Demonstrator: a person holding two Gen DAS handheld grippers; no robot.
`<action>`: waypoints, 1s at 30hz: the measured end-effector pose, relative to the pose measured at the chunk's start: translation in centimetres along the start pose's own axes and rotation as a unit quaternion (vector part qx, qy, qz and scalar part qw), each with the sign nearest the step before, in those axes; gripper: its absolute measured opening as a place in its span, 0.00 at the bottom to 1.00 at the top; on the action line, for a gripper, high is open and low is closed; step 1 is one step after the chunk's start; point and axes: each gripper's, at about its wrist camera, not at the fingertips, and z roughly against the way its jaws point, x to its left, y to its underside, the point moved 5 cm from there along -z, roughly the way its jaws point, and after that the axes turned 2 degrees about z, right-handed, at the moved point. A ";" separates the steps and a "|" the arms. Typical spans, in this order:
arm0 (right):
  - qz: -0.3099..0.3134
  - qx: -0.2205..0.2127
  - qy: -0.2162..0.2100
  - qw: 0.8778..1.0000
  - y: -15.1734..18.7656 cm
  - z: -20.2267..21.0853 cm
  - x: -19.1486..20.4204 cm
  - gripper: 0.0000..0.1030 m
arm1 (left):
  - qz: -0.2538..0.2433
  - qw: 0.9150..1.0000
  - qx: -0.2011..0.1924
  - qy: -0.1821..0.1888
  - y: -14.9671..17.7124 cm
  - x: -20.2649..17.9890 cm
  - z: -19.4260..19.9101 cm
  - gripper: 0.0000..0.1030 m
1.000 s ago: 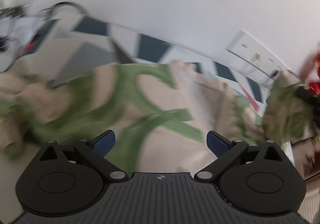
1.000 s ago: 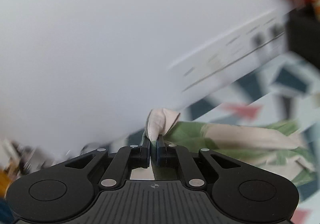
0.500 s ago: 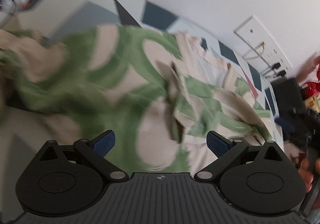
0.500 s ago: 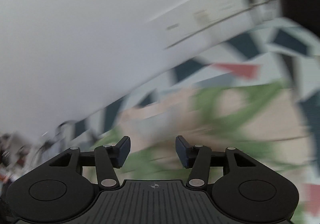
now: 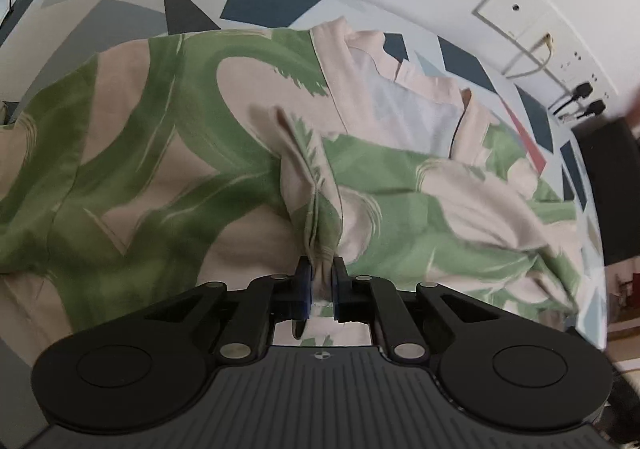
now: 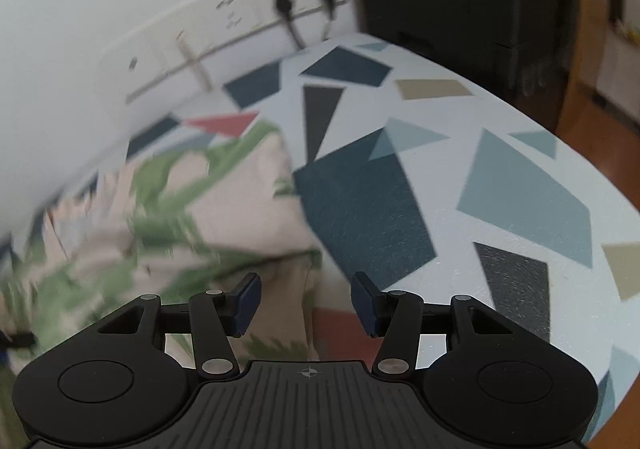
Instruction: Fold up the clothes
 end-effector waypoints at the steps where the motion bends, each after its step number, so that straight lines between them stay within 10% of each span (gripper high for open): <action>1: 0.015 -0.007 0.001 1.000 -0.1 -0.5 0.4 0.46 | -0.004 1.000 -0.002 0.003 -0.6 0.0 0.7 0.07; 6: 0.012 -0.018 0.002 1.000 -2.5 -1.7 0.8 0.34 | -0.050 0.997 -0.060 0.009 -4.3 -0.1 6.4 0.06; 9: -0.053 -0.024 -0.051 0.997 -4.3 -0.8 -0.5 0.45 | -0.076 0.992 -0.095 -0.019 -5.8 0.8 8.6 0.06; 21: -0.001 0.000 -0.015 1.000 -1.7 -1.2 1.1 0.47 | -0.039 0.994 -0.058 -0.087 -3.4 5.9 3.2 0.07; 25: -0.003 0.003 -0.006 1.000 -1.0 -1.4 1.1 0.08 | -0.054 0.992 -0.080 -0.085 -4.2 5.4 4.2 0.07; 30: -0.125 0.014 -0.044 0.991 -1.3 -1.8 -1.3 0.11 | -0.078 0.989 -0.084 -0.092 -4.8 4.9 3.7 0.07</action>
